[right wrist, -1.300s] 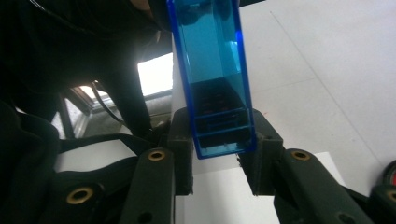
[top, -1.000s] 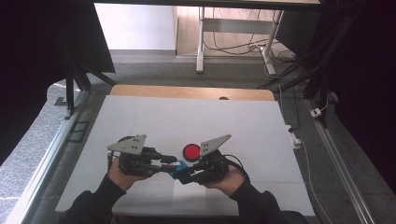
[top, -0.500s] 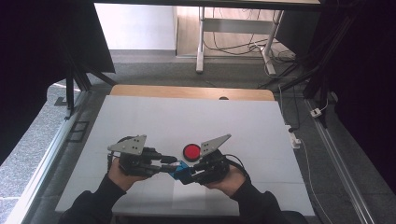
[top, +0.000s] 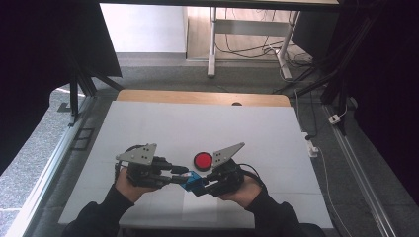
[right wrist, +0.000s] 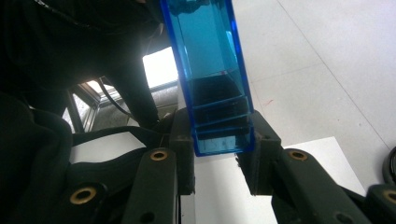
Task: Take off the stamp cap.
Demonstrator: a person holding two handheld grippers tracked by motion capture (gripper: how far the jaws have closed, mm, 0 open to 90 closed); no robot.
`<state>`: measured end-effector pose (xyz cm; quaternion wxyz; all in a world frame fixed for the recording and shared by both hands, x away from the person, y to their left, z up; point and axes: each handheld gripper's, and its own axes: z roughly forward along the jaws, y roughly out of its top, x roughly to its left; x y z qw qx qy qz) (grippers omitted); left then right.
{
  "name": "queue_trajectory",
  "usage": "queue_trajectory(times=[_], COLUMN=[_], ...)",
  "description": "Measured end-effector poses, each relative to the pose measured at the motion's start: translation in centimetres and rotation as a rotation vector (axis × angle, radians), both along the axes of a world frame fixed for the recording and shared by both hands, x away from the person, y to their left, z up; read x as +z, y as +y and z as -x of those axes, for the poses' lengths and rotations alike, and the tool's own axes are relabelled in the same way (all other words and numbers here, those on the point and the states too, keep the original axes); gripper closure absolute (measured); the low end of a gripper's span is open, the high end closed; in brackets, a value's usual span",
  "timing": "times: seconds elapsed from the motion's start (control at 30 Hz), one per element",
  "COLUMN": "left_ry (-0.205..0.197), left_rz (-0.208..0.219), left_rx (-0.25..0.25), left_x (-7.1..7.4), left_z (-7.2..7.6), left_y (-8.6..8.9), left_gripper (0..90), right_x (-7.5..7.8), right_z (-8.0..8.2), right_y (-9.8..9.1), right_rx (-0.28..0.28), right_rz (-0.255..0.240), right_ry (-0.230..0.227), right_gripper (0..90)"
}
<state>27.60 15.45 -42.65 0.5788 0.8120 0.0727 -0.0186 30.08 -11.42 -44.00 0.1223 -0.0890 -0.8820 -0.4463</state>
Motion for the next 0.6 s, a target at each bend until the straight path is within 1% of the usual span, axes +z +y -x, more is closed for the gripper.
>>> queue_trajectory(times=[0.17,0.2,0.23,0.3,0.37,0.43,0.47,0.53,0.6], left_ry=[0.009,0.020,0.026,0.022,0.021,0.017,0.021,0.023,0.023], left_rz=[0.016,0.027,0.036,0.032,0.032,0.022,0.018,0.009,-0.001], left_rx=[0.004,0.007,0.013,0.024,0.028,0.034,0.040,0.054,0.072], left_x=[0.1,0.1,0.1,0.2,0.2,0.2,0.3,0.3,0.3], left_z=[-0.1,-0.2,-0.2,-0.2,-0.2,-0.1,-0.1,-0.1,0.0], left_y=[0.2,0.4,0.6,0.9,1.0,0.8,0.8,0.8,0.9], left_gripper=[71.4,71.4,71.5,71.4,71.4,71.4,71.4,71.3,71.3], right_x=[0.2,0.1,0.0,0.1,0.2,0.3,0.3,0.2,0.2], right_z=[0.0,0.0,0.1,0.1,0.1,0.0,0.0,0.1,0.3], right_y=[-0.2,-0.3,-0.4,-0.5,-0.6,-0.8,-0.8,-1.0,-1.3], right_rx=[0.011,0.010,0.012,0.008,-0.003,-0.015,-0.015,-0.032,-0.049], right_rz=[0.002,0.015,0.023,0.016,0.017,0.010,0.010,0.008,0.003], right_ry=[-0.011,-0.018,-0.037,-0.030,-0.040,-0.054,-0.054,-0.082,-0.119], right_gripper=[69.3,69.3,69.3,69.2,69.2,69.1,69.1,69.1,69.0])
